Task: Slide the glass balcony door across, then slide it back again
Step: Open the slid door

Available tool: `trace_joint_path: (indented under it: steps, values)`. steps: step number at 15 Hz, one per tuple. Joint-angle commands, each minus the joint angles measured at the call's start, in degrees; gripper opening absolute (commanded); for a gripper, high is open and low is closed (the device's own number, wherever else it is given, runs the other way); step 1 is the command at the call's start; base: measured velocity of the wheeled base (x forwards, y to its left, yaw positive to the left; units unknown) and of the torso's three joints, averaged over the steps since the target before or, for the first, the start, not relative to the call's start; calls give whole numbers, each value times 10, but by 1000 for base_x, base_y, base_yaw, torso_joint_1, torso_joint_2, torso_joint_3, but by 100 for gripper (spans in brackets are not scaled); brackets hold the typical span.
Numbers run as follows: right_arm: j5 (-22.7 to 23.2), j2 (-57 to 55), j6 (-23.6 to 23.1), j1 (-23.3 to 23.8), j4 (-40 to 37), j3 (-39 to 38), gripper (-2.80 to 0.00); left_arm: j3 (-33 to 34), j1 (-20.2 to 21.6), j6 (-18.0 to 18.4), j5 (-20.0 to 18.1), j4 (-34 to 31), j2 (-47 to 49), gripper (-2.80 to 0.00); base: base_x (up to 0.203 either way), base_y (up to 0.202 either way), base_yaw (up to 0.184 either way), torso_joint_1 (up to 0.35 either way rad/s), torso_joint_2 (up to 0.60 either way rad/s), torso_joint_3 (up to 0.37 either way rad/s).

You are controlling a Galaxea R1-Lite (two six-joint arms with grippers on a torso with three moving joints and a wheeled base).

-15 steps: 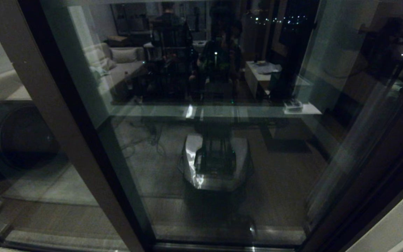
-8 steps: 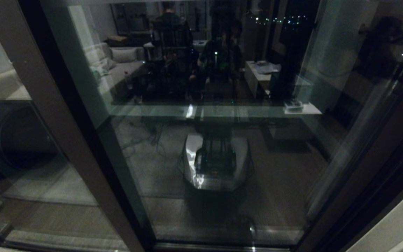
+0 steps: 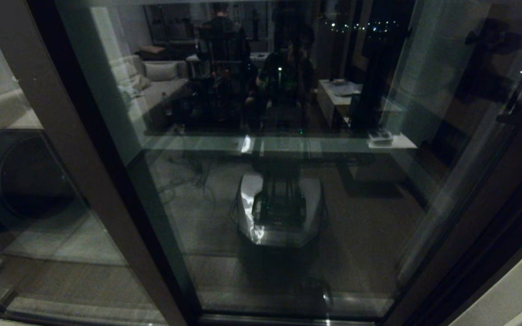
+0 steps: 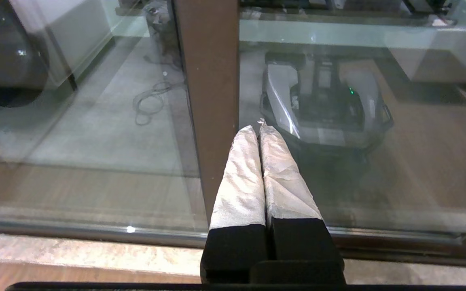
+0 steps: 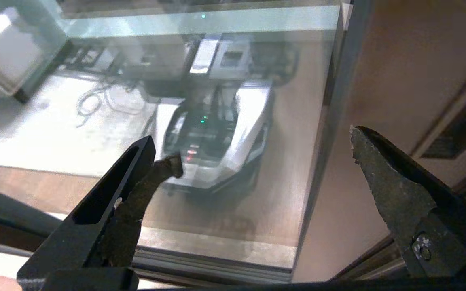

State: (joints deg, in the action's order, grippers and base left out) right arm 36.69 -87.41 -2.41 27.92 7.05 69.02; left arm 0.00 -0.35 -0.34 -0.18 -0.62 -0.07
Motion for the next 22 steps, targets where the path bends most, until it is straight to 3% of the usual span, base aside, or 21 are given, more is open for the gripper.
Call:
trace_joint_path:
  steps: [1,2,3,9,13,16,19,22]
  values:
    - [0,27,1,15,1,-1,0,1,0,0,0,0,0,-280,0,0,0,0,0,0]
    - [2,42,0,28,1,-2,-152,1,0,0,0,0,0,-280,0,0,0,0,0,0]
    - [2,55,-5,44,0,-3,-280,1,0,0,0,0,0,-280,0,0,0,0,0,0]
    - [-1,98,-80,132,-52,14,-280,1,0,0,0,0,0,-280,0,0,0,0,0,0]
    - [-30,54,-79,129,-67,45,-280,1,0,0,0,0,0,-280,0,0,0,0,0,0]
    - [-83,3,-66,121,-65,83,-280,1,0,0,0,0,0,-280,0,0,0,0,0,0]
    - [-167,-34,-29,85,-60,110,-280,1,0,0,0,0,0,-280,0,0,0,0,0,0]
    - [-173,-54,-21,76,-33,110,-280,1,0,0,0,0,0,-280,0,0,0,0,0,0]
